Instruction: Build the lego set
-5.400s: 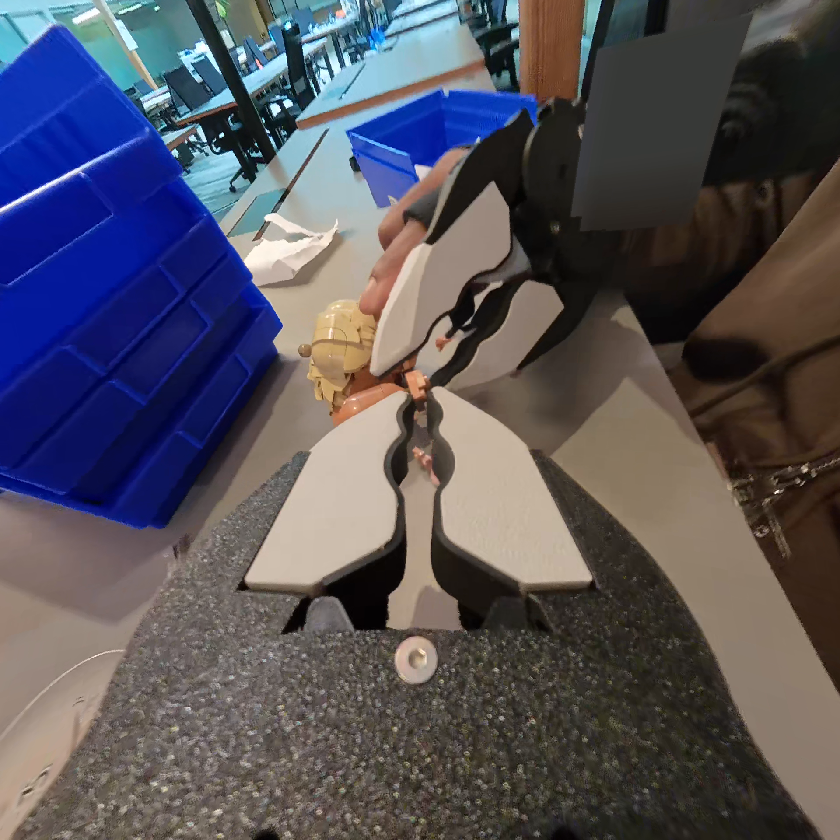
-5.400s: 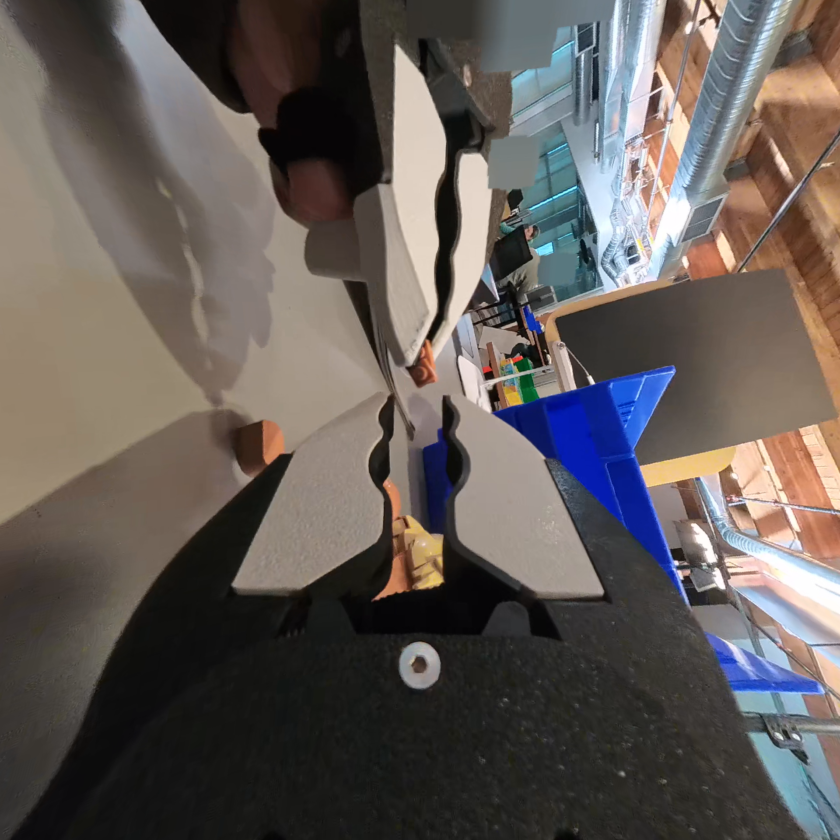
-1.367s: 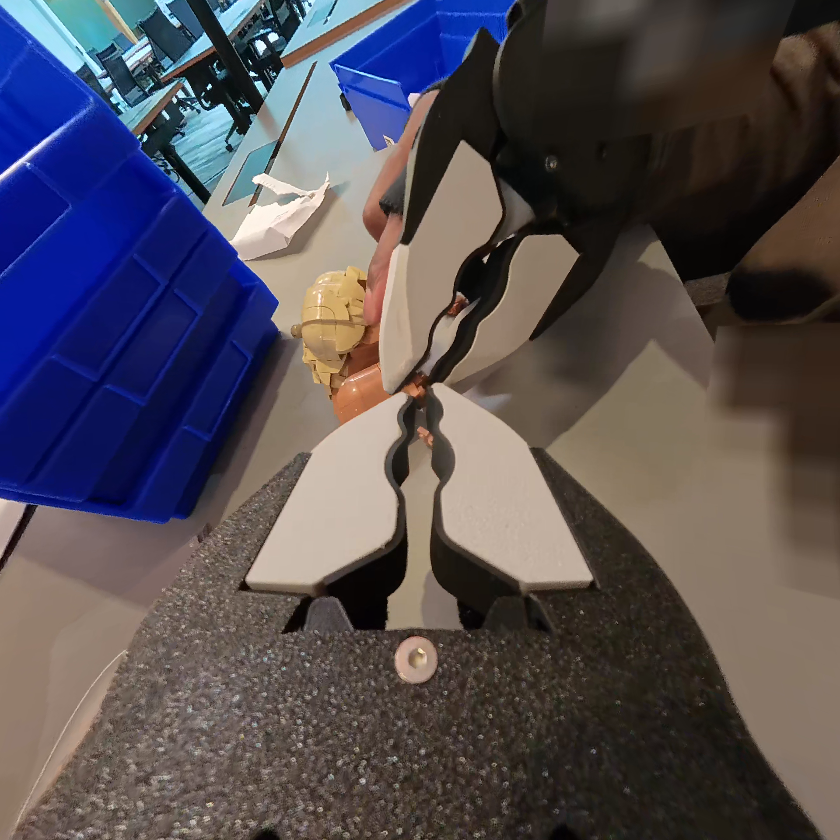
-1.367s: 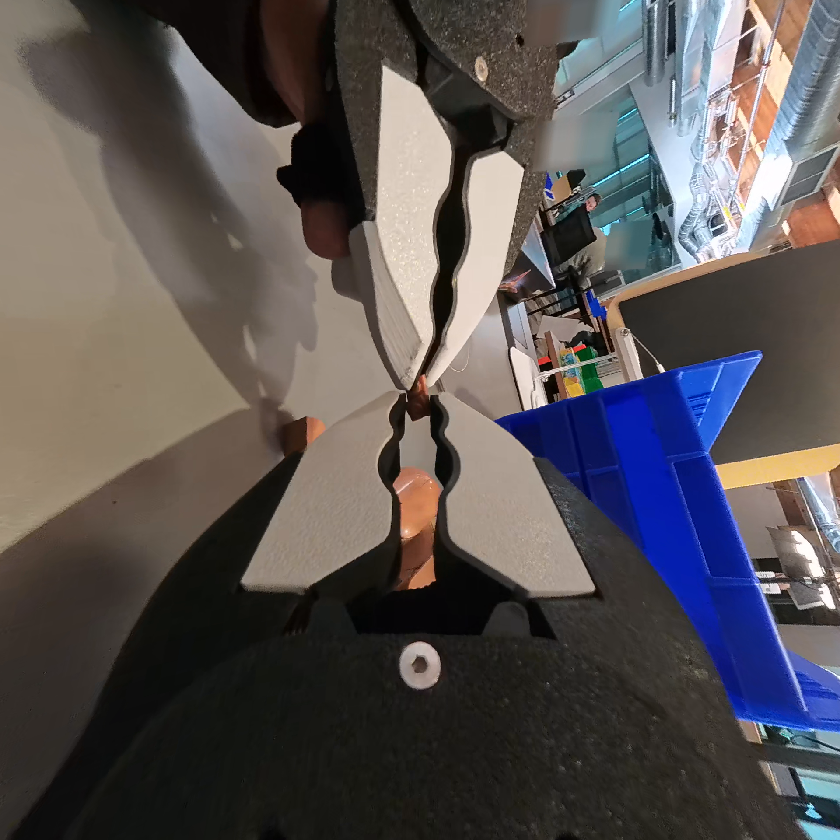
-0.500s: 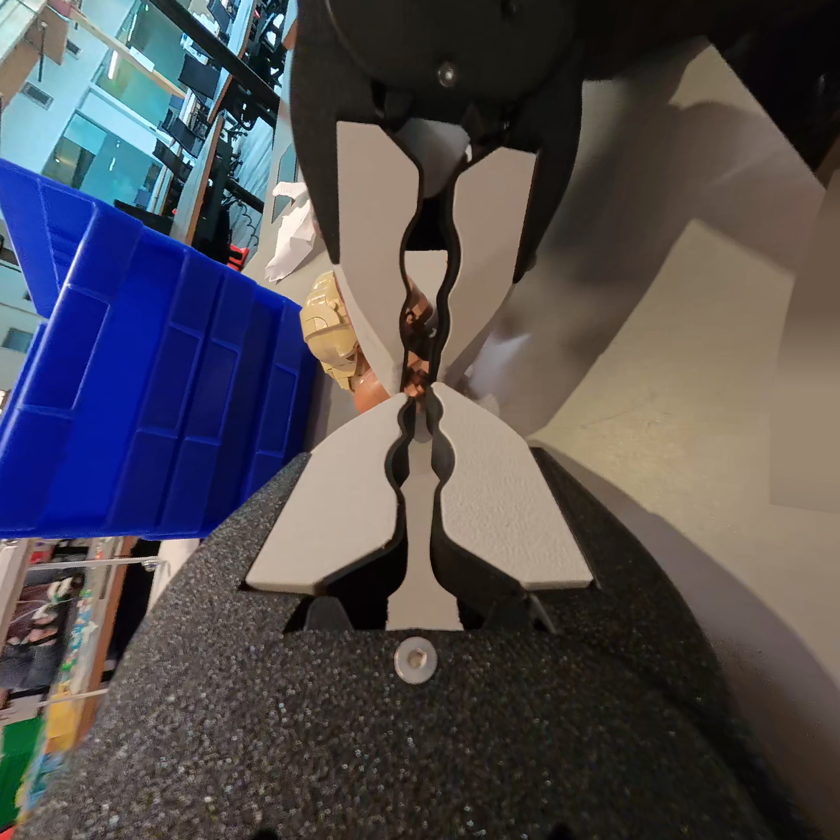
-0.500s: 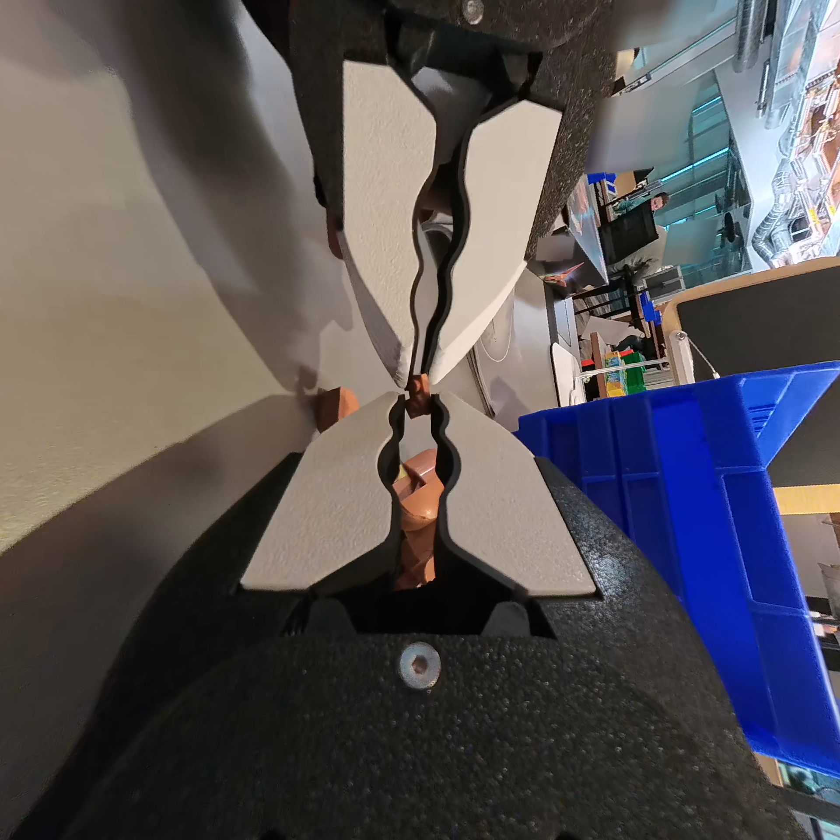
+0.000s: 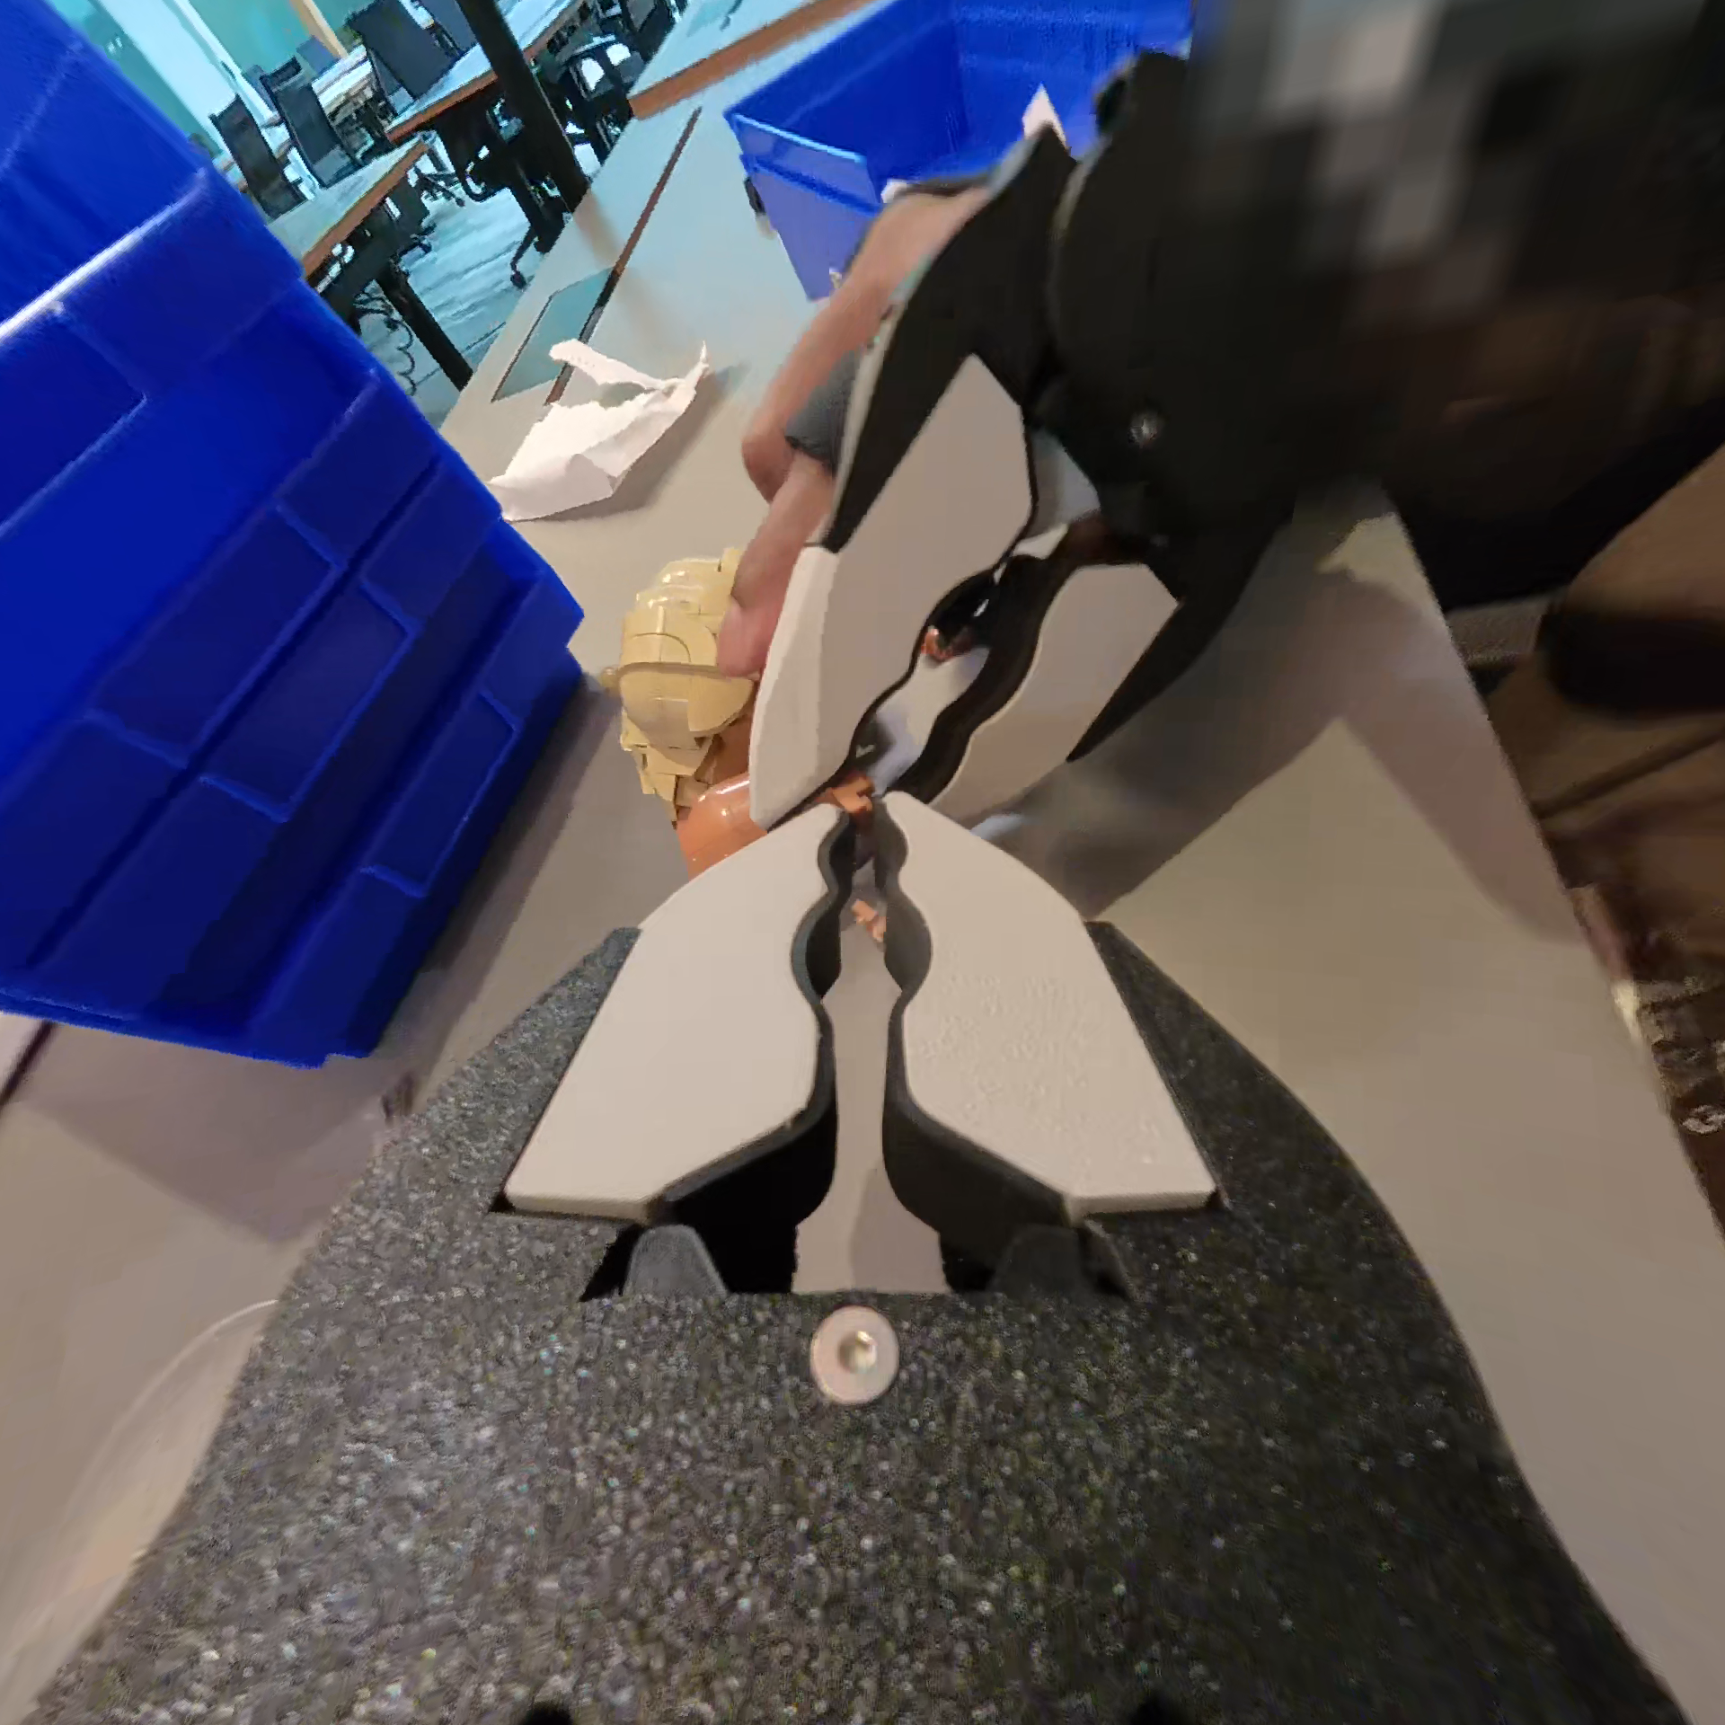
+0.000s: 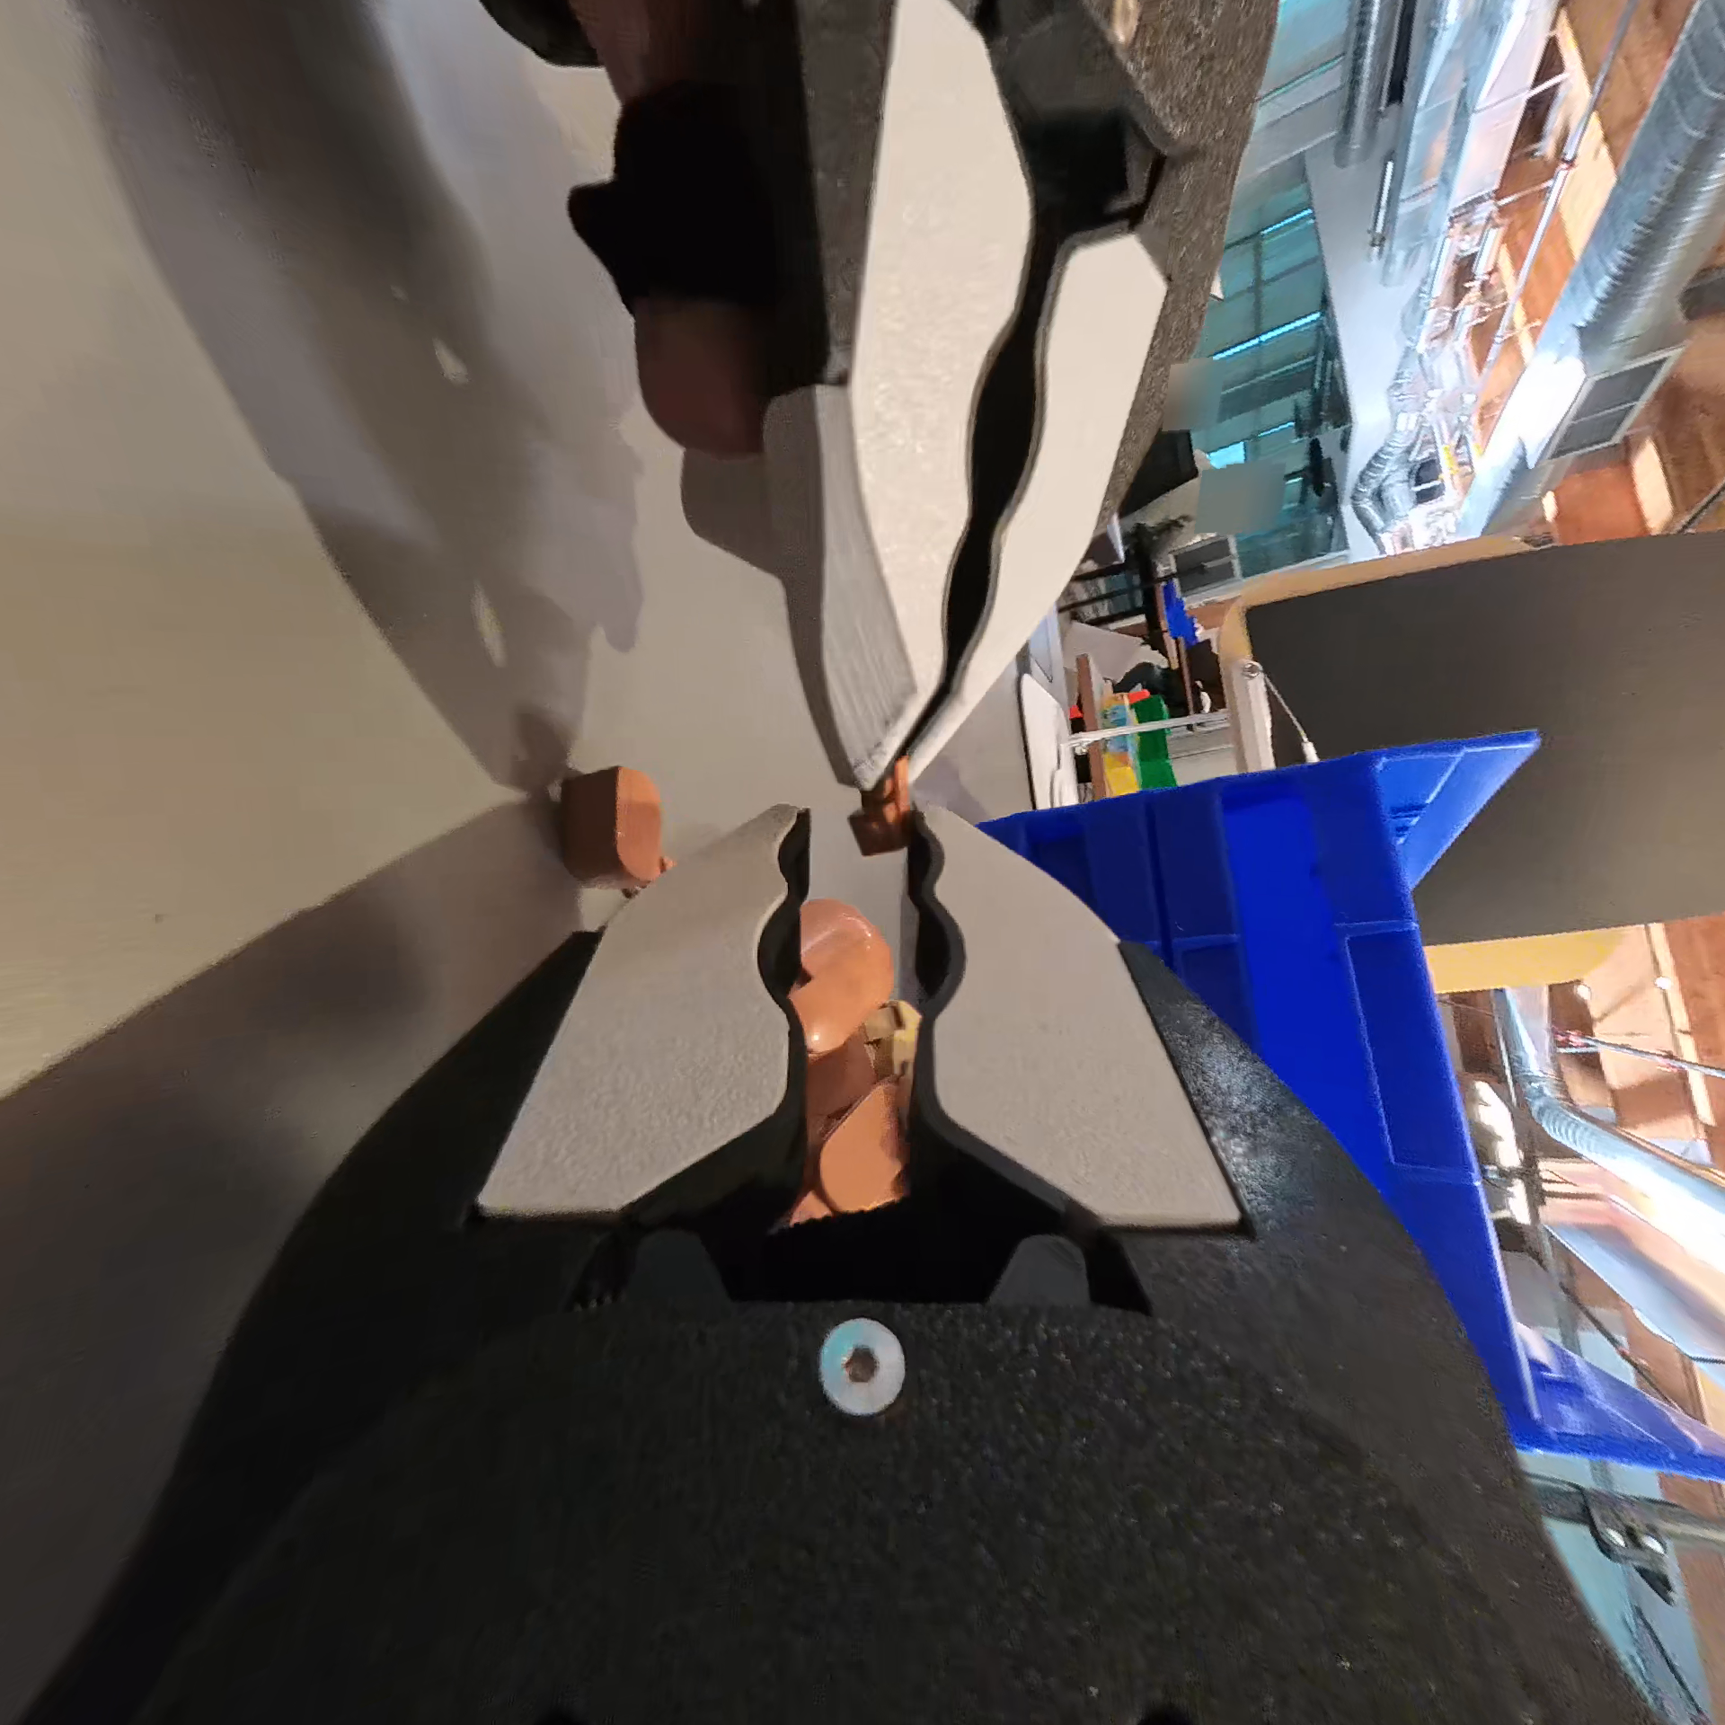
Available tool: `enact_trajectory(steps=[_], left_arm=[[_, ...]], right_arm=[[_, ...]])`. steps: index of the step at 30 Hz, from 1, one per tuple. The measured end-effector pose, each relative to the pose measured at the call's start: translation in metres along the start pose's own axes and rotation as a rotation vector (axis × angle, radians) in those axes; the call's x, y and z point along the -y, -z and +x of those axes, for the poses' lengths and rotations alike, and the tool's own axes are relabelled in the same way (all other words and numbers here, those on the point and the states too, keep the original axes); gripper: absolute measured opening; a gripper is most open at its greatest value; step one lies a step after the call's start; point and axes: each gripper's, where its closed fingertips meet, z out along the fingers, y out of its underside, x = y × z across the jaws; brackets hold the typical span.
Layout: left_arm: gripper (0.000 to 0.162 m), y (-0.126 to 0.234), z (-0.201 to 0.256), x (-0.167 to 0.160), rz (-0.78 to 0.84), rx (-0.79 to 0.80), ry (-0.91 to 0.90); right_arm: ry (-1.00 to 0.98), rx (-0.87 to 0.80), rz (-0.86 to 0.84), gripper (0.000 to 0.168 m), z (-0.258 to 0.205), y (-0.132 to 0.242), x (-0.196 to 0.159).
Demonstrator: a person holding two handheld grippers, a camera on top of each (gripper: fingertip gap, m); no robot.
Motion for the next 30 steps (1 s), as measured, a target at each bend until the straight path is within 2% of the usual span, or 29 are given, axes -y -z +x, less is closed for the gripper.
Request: enact_trajectory(steps=[4,8,22,30], left_arm=[[0.004,0.001,-0.001,0.004,0.048,-0.05,0.148],[0.004,0.002,-0.001,0.007,0.084,-0.097,0.257],[0.004,0.008,-0.006,0.013,0.134,-0.077,0.252],[0.004,0.012,-0.01,0.013,0.161,-0.077,0.268]], right_arm=[[-0.004,-0.064,0.017,0.019,0.009,0.001,0.007],[0.014,-0.092,0.013,0.01,0.011,0.001,0.009],[-0.109,-0.132,0.015,0.018,0.024,0.004,0.005],[-0.163,-0.158,0.039,0.011,0.035,0.011,0.002]])
